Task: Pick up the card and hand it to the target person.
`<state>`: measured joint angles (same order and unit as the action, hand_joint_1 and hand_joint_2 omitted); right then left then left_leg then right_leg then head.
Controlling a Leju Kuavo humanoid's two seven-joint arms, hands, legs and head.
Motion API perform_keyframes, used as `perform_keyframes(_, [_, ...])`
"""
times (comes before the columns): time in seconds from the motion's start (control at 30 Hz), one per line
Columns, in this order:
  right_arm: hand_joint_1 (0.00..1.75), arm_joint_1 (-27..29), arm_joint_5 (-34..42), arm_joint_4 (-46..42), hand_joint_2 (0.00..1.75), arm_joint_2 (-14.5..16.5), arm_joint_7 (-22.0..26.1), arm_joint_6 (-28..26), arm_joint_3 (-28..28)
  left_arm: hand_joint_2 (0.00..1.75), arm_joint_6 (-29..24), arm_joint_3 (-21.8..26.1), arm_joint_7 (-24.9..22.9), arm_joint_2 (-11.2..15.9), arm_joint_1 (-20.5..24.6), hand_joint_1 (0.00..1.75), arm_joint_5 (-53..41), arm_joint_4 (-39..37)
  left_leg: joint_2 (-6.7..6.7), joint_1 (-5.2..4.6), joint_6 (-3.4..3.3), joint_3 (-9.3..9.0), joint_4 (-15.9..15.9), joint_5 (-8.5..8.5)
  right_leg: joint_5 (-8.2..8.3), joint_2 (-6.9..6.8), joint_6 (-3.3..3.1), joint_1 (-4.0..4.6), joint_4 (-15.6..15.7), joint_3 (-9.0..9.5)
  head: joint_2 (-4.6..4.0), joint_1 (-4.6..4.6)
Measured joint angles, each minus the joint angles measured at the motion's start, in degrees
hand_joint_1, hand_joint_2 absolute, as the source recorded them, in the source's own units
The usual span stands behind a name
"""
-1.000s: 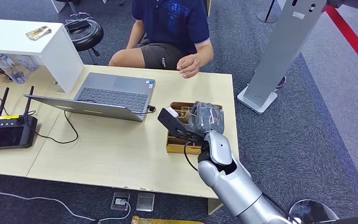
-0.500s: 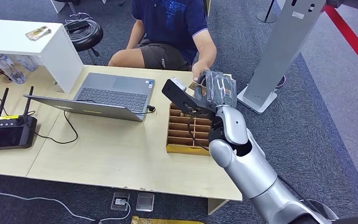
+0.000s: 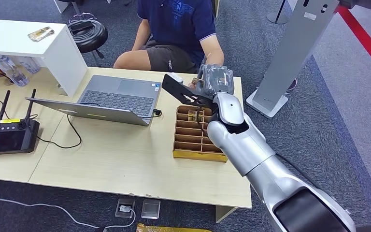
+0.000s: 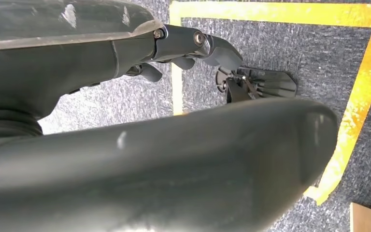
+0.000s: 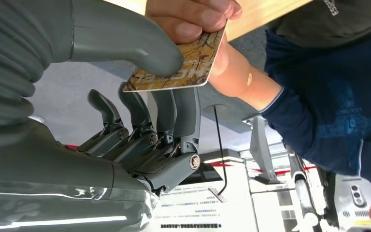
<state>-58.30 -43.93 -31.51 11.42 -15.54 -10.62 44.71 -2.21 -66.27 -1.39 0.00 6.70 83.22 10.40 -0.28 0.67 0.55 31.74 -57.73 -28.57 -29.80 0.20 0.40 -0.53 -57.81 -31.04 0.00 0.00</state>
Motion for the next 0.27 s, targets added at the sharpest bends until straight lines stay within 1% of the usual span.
perform_keyframes(0.03, [0.0,0.0,0.1,-0.1,1.75,0.2,0.1,-0.1,0.1,0.0,0.3,-0.1,-0.1,0.2,0.0,0.0,0.0,0.0,-0.01,-0.01,0.0,-0.01,0.0,0.02,0.01,-0.01,-0.01,0.0,0.0,0.0,0.0,0.0])
perform_keyframes(0.13, [0.0,0.1,0.2,-0.9,1.75,0.1,-0.1,-1.0,0.0,0.0,1.6,0.0,-0.1,1.1,0.0,0.0,0.2,0.1,0.0,0.0,0.01,-0.01,0.0,0.0,-0.01,0.0,-0.02,0.0,0.0,-0.01,0.0,0.0])
perform_keyframes(0.27, [0.0,0.6,0.7,-4.2,1.75,-1.6,-0.6,-1.8,-0.3,0.0,1.7,-0.2,-0.1,1.2,0.0,0.0,0.2,0.0,-0.09,0.04,0.01,0.04,0.0,-0.02,-0.03,-0.08,-0.01,0.04,0.0,-0.02,0.0,0.0])
